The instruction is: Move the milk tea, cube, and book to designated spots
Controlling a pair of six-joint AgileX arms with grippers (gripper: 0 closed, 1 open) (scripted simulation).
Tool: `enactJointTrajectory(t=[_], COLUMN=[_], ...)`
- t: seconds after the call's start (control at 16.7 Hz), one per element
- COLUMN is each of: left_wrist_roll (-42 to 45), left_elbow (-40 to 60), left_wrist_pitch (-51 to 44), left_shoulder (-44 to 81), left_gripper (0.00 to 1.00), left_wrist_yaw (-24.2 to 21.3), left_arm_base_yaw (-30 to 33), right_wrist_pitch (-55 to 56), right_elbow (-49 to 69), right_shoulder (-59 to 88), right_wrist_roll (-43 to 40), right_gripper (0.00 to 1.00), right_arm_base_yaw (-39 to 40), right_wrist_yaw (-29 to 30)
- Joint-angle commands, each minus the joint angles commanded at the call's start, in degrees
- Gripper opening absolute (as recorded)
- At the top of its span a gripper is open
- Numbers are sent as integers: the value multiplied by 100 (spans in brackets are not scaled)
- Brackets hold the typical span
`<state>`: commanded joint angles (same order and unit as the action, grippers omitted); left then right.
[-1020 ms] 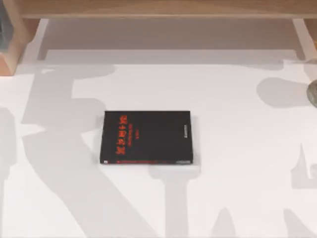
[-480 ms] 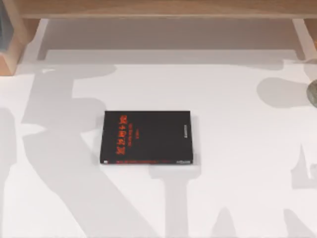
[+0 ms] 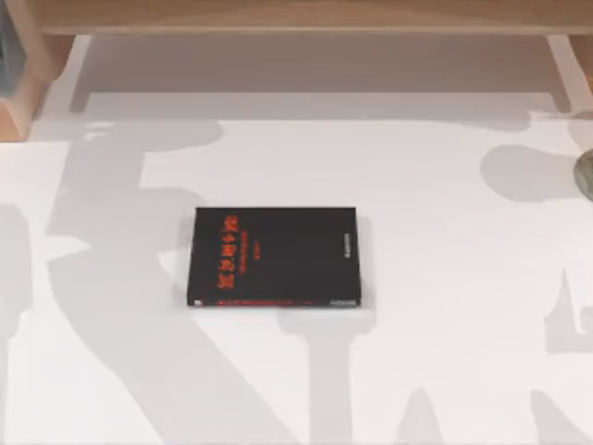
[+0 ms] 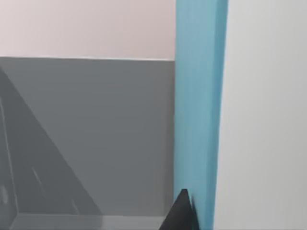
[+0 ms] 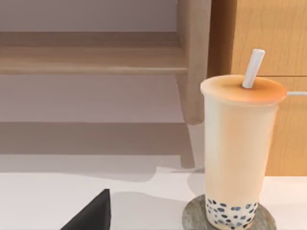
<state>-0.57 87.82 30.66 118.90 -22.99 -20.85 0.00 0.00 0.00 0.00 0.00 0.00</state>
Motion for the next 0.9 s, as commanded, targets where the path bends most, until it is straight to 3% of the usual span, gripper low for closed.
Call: enactJointTrajectory(t=[0.48, 0.66, 0.9], left_wrist_roll=[174, 833, 2335], left_elbow=[-145, -354, -623], left_wrist_pitch=[-29, 96, 425], left_shoulder=[-193, -716, -1882], left_gripper=[0, 0, 0], left_wrist_yaw=[133, 708, 1899], left_arm_base_yaw=[62, 281, 871], right_wrist_pitch=[0, 0, 0], right_elbow=[0, 0, 0], right_shoulder=[0, 0, 0], right_wrist_roll=[0, 0, 0], right_gripper=[100, 100, 100], right_arm_base_yaw=[0, 0, 0], right_wrist_yaw=[0, 0, 0])
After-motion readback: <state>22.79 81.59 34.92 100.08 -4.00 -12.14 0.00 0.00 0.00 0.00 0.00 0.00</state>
